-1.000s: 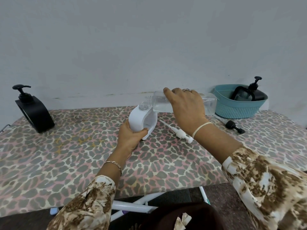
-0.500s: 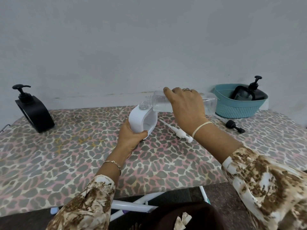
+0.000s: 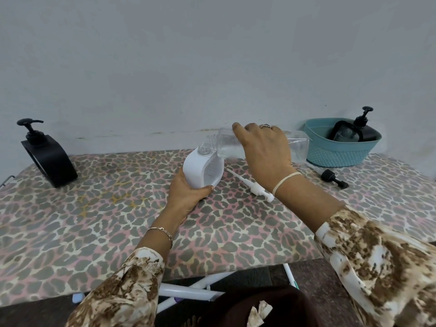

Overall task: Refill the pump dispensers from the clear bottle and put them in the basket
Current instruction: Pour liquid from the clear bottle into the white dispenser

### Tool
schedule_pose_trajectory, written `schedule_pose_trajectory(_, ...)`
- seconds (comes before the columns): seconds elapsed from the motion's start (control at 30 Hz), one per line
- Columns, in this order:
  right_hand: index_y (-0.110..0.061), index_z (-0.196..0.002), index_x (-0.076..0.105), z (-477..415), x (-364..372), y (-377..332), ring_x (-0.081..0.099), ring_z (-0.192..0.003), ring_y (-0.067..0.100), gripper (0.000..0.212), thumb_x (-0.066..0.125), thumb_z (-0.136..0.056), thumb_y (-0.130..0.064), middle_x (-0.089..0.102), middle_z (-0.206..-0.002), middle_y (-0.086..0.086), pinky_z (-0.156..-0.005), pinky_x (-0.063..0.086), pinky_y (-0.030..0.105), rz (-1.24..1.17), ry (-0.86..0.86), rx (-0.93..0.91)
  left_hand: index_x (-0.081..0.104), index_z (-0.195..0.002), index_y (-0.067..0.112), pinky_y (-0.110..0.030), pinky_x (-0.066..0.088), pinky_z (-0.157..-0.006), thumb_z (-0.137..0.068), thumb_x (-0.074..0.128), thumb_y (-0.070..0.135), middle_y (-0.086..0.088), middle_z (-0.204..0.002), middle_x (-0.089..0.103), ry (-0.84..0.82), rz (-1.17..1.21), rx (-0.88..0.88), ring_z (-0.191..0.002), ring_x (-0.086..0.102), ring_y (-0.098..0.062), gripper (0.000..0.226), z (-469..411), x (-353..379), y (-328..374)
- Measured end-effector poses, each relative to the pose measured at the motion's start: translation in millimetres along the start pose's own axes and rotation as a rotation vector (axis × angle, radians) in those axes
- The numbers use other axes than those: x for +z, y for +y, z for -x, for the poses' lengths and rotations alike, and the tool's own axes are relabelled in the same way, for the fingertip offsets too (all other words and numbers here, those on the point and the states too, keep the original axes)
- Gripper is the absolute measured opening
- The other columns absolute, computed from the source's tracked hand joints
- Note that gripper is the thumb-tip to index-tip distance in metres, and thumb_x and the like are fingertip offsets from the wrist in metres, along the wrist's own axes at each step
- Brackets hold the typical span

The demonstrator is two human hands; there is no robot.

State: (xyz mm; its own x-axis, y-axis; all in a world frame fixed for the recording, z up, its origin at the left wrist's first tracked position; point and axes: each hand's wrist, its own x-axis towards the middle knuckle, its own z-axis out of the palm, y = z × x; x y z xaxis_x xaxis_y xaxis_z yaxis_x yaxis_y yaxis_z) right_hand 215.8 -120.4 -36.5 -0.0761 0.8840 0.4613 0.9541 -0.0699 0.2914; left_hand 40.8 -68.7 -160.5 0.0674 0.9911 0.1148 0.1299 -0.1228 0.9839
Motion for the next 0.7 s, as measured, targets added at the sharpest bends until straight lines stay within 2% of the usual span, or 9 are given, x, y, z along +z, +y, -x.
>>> schedule_pose_trajectory(0.1,-0.018,-0.134,0.035,-0.1,-0.2,-0.3,0.04,-0.07,0.022,0.066,0.062,-0.077,0.003,0.058,-0.094,0.003,-0.067,0.031,0.031,-0.004,-0.005,-0.003,0.053,-0.124,0.021,-0.011,0.049,-0.061,-0.062,0.085,0.003,0.002,-0.111,0.064,0.005,-0.028,0.003,-0.097,0.062,-0.011,0.073,0.4,0.0,1.6)
schedule_pose_trajectory(0.17,-0.018,-0.134,0.035,-0.2,-0.6,-0.5,0.041,-0.07,0.021,0.065,0.061,-0.077,0.002,0.053,-0.088,0.002,-0.067,0.031,0.031,-0.008,-0.009,-0.003,0.053,-0.123,0.022,-0.01,0.049,-0.056,-0.063,0.084,0.001,0.004,-0.108,0.064,0.001,-0.038,-0.001,-0.091,0.063,-0.004,0.071,0.2,0.0,2.1)
schedule_pose_trajectory(0.27,-0.017,-0.133,0.036,-0.2,-1.4,-0.9,0.04,-0.069,0.022,0.065,0.058,-0.076,0.004,0.042,-0.08,0.001,-0.065,0.029,0.031,-0.011,-0.014,-0.004,0.053,-0.125,0.019,-0.013,0.052,-0.053,-0.064,0.082,-0.001,0.0,-0.107,0.064,-0.009,-0.035,-0.016,-0.071,0.064,0.006,0.071,-0.5,-0.6,1.3)
schedule_pose_trajectory(0.33,-0.017,-0.133,0.036,-0.1,-1.9,-1.1,0.04,-0.068,0.022,0.065,0.057,-0.076,0.004,0.04,-0.079,0.001,-0.065,0.028,0.031,-0.009,-0.014,-0.004,0.053,-0.125,0.02,-0.014,0.053,-0.055,-0.063,0.082,-0.001,-0.001,-0.108,0.065,-0.01,-0.034,-0.014,-0.075,0.065,0.003,0.071,-1.2,-1.3,0.9)
schedule_pose_trajectory(0.43,-0.017,-0.132,0.037,0.0,-3.5,-1.2,0.04,-0.068,0.022,0.065,0.058,-0.075,0.004,0.04,-0.079,0.001,-0.065,0.029,0.031,-0.002,-0.017,-0.006,0.054,-0.123,0.022,-0.014,0.051,-0.061,-0.062,0.083,0.0,0.001,-0.111,0.065,-0.02,-0.027,-0.01,-0.094,0.063,-0.007,0.071,-2.5,-2.9,-0.1)
schedule_pose_trajectory(0.57,-0.017,-0.13,0.037,0.3,-6.1,-2.1,0.039,-0.068,0.021,0.064,0.06,-0.074,0.003,0.039,-0.078,0.0,-0.065,0.029,0.031,0.014,-0.026,-0.01,0.054,-0.117,0.026,-0.011,0.05,-0.061,-0.062,0.083,0.001,0.006,-0.108,0.065,-0.044,-0.017,-0.027,-0.097,0.062,-0.007,0.068,-4.8,-5.3,-1.7)
schedule_pose_trajectory(0.63,-0.017,-0.13,0.037,0.3,-7.1,-2.7,0.039,-0.068,0.021,0.063,0.06,-0.075,0.003,0.039,-0.078,0.0,-0.065,0.028,0.031,0.017,-0.025,-0.012,0.054,-0.117,0.027,-0.014,0.051,-0.064,-0.061,0.084,0.001,0.008,-0.108,0.065,-0.055,-0.017,-0.031,-0.097,0.062,-0.007,0.069,-6.2,-6.4,-2.5)
schedule_pose_trajectory(0.7,-0.017,-0.13,0.037,0.1,-8.2,-3.0,0.039,-0.068,0.021,0.062,0.059,-0.076,0.003,0.039,-0.078,0.001,-0.065,0.028,0.031,0.024,-0.021,-0.016,0.054,-0.118,0.027,-0.023,0.054,-0.07,-0.06,0.084,0.001,0.006,-0.108,0.065,-0.058,-0.02,-0.037,-0.097,0.063,-0.01,0.07,-7.3,-7.2,-3.3)
